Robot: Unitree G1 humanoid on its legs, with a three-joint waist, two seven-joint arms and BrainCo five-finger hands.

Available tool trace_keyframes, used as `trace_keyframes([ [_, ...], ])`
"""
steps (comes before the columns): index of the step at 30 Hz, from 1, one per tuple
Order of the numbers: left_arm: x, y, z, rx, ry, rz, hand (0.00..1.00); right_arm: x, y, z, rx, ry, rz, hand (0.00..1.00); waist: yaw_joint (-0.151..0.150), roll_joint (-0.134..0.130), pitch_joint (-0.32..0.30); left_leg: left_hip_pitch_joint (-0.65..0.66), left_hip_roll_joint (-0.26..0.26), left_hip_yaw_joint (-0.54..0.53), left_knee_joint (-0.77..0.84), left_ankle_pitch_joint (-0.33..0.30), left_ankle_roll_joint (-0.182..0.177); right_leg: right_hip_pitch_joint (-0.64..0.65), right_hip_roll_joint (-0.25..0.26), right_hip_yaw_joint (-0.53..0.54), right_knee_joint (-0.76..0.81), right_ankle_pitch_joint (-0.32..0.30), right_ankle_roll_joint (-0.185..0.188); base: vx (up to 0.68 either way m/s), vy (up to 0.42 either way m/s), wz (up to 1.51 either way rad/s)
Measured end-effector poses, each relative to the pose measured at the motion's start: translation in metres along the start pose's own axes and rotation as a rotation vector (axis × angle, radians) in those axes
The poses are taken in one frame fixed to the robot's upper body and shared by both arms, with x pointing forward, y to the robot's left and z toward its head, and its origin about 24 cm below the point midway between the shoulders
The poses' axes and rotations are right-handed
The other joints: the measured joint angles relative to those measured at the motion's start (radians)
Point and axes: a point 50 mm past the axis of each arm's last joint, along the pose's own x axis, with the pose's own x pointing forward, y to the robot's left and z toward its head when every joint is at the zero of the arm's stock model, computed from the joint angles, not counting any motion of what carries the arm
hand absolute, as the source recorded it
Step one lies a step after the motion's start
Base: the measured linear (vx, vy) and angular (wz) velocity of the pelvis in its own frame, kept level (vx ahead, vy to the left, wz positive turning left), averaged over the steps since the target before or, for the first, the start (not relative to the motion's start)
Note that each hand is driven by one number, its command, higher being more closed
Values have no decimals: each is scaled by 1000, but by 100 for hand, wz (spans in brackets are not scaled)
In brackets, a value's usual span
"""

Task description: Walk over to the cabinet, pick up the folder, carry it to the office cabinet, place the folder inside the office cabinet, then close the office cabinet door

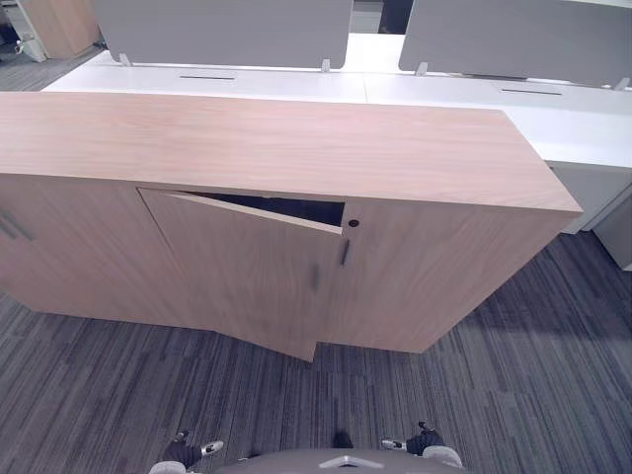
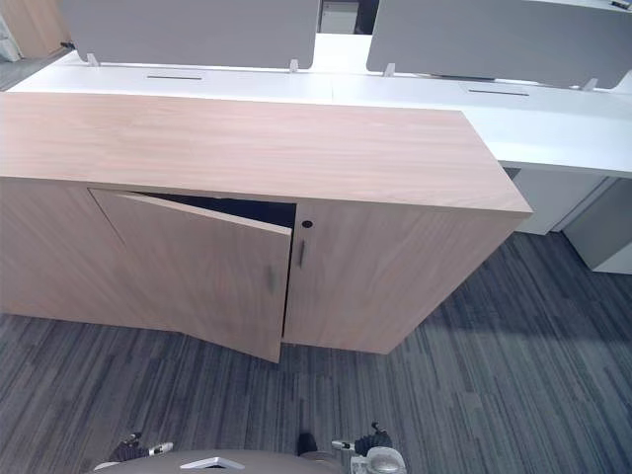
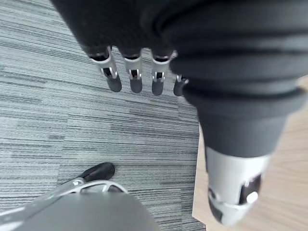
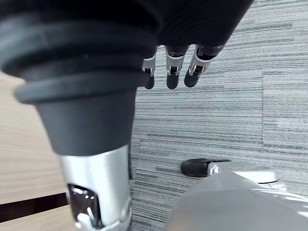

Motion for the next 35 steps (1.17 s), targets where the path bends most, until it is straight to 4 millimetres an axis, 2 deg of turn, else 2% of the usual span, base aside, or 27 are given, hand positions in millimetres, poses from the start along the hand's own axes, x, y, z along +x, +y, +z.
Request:
trace_keyframes([
  [7, 0, -6, 1, -18, -1, -14, 0, 0, -4, -4, 43, 25, -15, 0, 1, 14, -9, 0, -6, -2, -9, -3, 4, -11, 5, 5, 2, 7, 2, 20, -13, -6],
  [14, 2, -7, 10, -13, -23, -16, 0, 1, -2, 1, 45, 18, -9, 0, 2, 10, -8, 13, -2, -6, -3, -4, 18, 1, 11, 7, 2, 6, 1, 12, -31, -2],
  [22, 1, -7, 9, -5, -20, -19, 0, 0, -2, -9, 57, 54, 2, 0, 2, 3, -5, 33, -2, -4, -4, -11, 11, 20, 9, 7, -5, -4, -8, -83, -42, -2],
  [35, 1, -6, 6, -3, -8, -17, 0, -1, -3, -14, 103, 74, -8, 0, 3, 1, -4, 35, -2, -13, -2, -8, 18, 24, 9, -1, -5, 0, 1, -15, -19, 1],
])
